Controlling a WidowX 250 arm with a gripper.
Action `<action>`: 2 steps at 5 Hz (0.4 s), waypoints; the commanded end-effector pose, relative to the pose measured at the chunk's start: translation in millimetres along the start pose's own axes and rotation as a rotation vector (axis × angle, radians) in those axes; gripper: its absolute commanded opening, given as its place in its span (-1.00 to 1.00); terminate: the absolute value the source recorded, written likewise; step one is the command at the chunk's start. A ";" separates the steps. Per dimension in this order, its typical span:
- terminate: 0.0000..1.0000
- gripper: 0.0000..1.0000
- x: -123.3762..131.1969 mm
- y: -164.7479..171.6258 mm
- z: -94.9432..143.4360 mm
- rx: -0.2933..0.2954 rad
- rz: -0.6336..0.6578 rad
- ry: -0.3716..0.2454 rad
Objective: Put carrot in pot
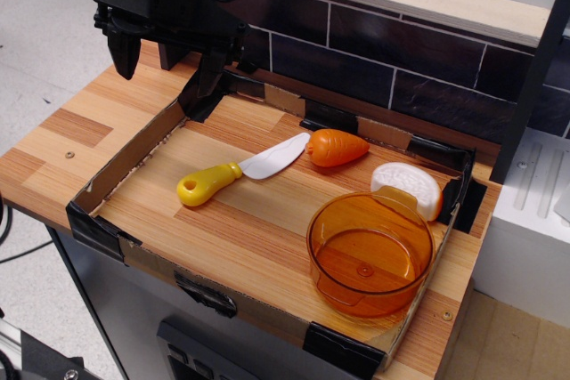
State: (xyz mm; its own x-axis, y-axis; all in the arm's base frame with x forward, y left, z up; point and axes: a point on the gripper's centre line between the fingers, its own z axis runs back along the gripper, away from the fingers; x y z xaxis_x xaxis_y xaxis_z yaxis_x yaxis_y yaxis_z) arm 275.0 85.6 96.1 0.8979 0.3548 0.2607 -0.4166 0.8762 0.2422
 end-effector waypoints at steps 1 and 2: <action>-1.00 1.00 0.0 0.0 0.0 0.000 0.000 0.000; -1.00 1.00 4.1 -22.4 2.7 -0.018 -0.248 -0.057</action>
State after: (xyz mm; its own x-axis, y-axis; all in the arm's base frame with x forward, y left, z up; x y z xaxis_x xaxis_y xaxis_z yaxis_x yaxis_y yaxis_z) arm 285.3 64.2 88.5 0.9699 0.0991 0.2224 -0.1620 0.9445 0.2856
